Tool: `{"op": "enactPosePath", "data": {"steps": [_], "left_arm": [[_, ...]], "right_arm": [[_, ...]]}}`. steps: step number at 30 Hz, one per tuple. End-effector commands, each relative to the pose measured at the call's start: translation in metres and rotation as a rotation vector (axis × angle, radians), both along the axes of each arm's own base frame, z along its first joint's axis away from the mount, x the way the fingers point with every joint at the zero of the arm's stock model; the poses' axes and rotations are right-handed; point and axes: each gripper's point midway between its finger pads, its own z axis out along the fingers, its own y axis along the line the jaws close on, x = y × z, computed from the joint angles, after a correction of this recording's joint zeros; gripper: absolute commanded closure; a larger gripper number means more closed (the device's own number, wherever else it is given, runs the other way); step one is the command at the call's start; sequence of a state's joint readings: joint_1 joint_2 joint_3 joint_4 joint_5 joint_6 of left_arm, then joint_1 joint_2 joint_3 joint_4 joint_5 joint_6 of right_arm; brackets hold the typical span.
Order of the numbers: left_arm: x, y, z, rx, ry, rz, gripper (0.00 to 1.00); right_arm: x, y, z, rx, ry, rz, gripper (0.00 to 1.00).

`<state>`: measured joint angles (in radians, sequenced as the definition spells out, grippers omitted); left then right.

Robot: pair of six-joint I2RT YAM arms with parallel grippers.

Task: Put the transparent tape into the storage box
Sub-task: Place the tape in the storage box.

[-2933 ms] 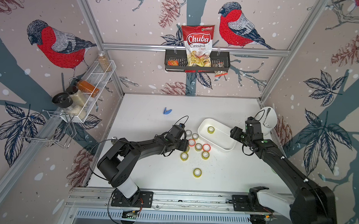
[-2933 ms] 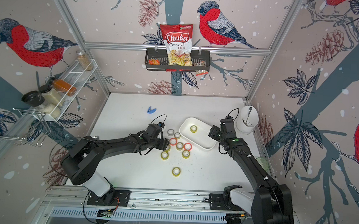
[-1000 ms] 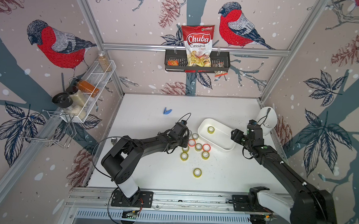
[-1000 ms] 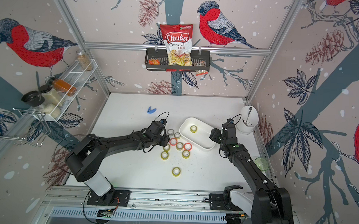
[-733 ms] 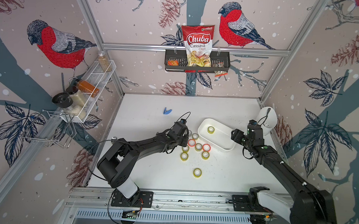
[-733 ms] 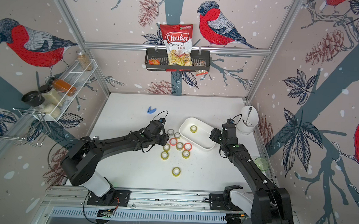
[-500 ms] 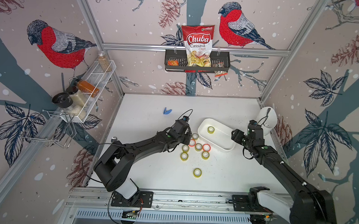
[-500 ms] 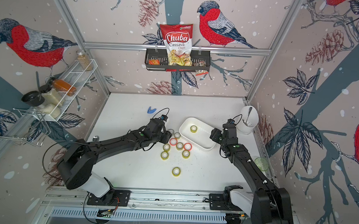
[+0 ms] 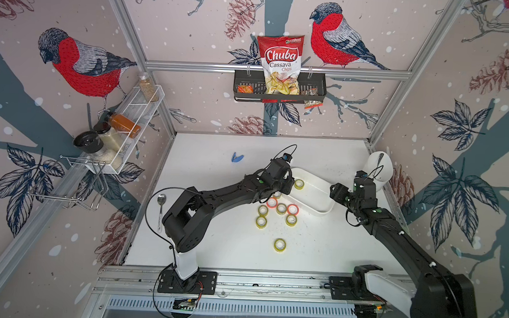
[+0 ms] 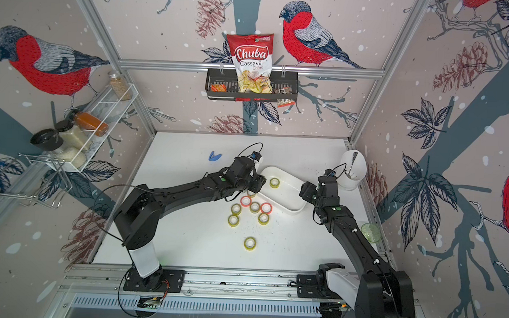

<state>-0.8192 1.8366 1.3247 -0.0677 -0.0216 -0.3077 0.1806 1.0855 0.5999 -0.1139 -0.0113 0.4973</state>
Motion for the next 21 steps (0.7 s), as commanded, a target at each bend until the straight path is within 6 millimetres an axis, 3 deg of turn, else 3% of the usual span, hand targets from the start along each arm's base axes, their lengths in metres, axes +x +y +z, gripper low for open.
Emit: {"op": "enactPosePath", "data": {"steps": [1,10,21], "left_arm": [[0.005,-0.025,0.005,-0.024,-0.030,-0.051,0.51],[0.029,-0.054,-0.023,0.015,-0.045,-0.057,0.50],[0.060,-0.055,-0.052,0.160,-0.107,-0.010,0.50]], "right_arm": [[0.001,0.001,0.002,0.015,-0.009,0.004,0.28],[-0.001,0.001,0.004,0.027,-0.017,0.008,0.28],[-0.002,0.001,0.007,0.040,-0.026,0.011,0.28]]}}
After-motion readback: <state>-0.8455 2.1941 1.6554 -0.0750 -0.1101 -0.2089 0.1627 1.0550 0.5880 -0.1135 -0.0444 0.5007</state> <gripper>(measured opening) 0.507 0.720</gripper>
